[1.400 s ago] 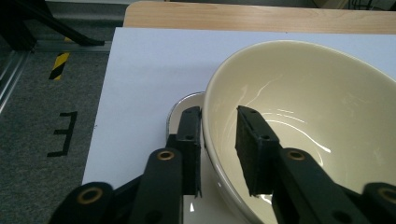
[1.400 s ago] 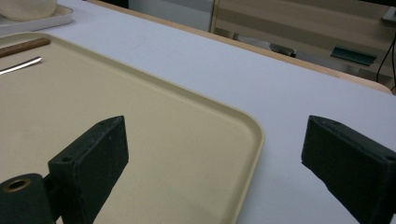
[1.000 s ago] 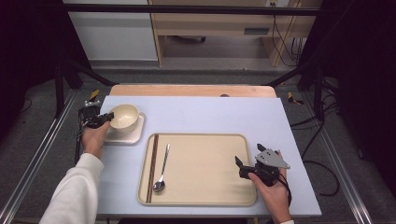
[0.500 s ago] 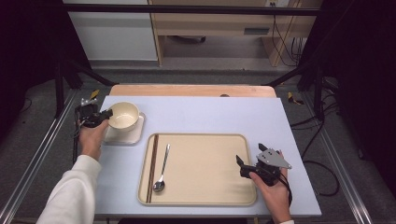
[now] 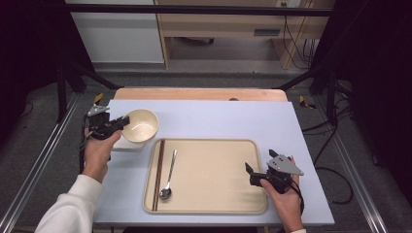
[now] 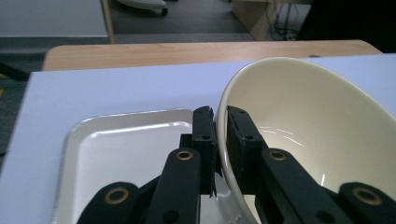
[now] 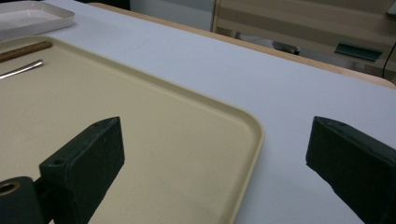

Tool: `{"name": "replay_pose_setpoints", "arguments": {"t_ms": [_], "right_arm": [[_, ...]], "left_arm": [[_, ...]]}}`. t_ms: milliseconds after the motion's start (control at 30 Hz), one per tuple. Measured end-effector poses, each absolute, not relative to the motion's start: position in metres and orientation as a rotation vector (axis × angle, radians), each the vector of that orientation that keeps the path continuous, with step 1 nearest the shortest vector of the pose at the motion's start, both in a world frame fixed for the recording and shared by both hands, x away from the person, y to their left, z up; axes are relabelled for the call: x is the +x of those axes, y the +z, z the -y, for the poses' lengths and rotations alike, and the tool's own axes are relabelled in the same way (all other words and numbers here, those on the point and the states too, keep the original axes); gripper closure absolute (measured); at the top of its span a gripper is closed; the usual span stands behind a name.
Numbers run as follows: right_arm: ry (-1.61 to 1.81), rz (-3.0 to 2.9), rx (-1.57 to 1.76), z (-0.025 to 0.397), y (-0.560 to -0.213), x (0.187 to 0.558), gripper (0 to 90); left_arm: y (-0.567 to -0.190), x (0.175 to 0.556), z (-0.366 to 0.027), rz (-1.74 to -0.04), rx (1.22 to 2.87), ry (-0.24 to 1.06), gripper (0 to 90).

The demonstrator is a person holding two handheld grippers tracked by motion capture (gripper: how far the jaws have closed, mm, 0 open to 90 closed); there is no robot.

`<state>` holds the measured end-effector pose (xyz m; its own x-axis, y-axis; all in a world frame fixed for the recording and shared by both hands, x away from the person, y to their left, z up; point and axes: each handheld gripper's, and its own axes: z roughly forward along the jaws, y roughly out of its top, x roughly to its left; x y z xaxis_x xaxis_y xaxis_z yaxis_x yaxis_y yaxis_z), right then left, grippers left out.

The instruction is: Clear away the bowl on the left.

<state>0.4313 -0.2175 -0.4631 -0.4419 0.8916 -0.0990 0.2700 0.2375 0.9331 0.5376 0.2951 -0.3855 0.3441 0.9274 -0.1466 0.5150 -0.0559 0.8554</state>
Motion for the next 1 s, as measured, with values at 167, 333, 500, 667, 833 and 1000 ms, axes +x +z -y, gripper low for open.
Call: {"name": "replay_pose_setpoints", "arguments": {"t_ms": [167, 333, 500, 667, 833, 1000], "right_arm": [[1.209, -1.854, 1.064, 0.217, -0.463, 0.431, 5.0], [1.212, -1.846, 1.070, 0.219, -0.463, 0.431, 5.3], [1.210, -1.846, 1.067, 0.219, -0.463, 0.432, 5.5], [1.206, -1.847, 1.071, 0.219, -0.464, 0.433, 5.5], [1.208, -1.839, 1.070, 0.219, -0.462, 0.431, 5.6], [1.207, -1.839, 1.076, 0.221, -0.463, 0.432, 5.6]], "left_arm": [[-0.386, 0.523, -0.279, -1.244, 1.731, 0.527, 81.9], [-0.387, 0.506, -0.253, -1.166, 1.772, 0.473, 81.9], [-0.393, 0.496, -0.233, -1.087, 1.821, 0.438, 81.9], [-0.405, 0.489, -0.214, -1.037, 1.844, 0.383, 81.9], [-0.415, 0.486, -0.198, -1.008, 1.880, 0.340, 81.9], [-0.423, 0.483, -0.190, -1.010, 1.885, 0.298, 81.9]]}}
